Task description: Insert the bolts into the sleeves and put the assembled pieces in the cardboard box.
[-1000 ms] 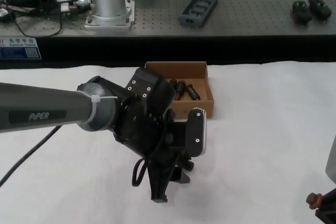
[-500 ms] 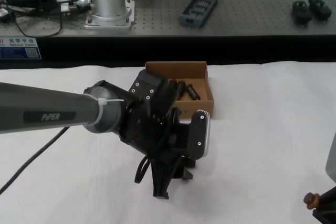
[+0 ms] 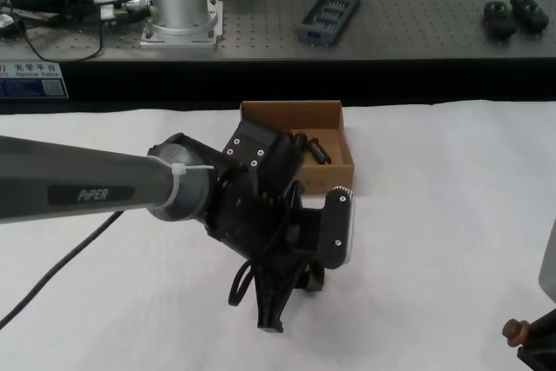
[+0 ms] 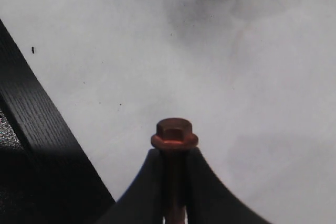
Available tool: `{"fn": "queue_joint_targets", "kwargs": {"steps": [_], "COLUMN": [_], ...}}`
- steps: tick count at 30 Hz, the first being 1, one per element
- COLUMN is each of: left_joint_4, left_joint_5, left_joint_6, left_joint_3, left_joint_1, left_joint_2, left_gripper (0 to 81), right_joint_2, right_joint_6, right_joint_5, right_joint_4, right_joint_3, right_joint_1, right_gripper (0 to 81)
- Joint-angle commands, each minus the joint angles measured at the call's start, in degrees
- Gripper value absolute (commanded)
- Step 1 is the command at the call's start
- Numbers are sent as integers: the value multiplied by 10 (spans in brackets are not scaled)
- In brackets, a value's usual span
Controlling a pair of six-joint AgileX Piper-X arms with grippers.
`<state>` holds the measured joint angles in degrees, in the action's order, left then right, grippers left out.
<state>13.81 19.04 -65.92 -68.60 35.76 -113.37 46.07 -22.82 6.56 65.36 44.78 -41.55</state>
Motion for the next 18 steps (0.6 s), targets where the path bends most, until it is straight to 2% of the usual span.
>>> {"fn": "queue_joint_targets", "kwargs": {"steps": [1,4,8,14,18], "left_joint_4": [-2,8,55,190,226], "left_joint_5": [-132,-142,-134,-27,25], "left_joint_6": [-8,5,79,241,304], "left_joint_3": [-11,-27,-36,-36,-21], "left_joint_1": [9,21,40,46,46], "left_joint_2": [-23,-3,51,164,237], "left_gripper": [6,6,6,6,6], "right_joint_2": [-4,-4,-4,-4,-3], "right_joint_6": [1,1,1,35,111], "right_joint_5": [7,-10,-22,-16,18], "right_joint_4": [-6,-6,-6,-19,-95], "right_joint_3": [2,2,2,2,2], "right_joint_1": [3,3,3,3,3], "right_gripper": [27,27,27,27,27]}}
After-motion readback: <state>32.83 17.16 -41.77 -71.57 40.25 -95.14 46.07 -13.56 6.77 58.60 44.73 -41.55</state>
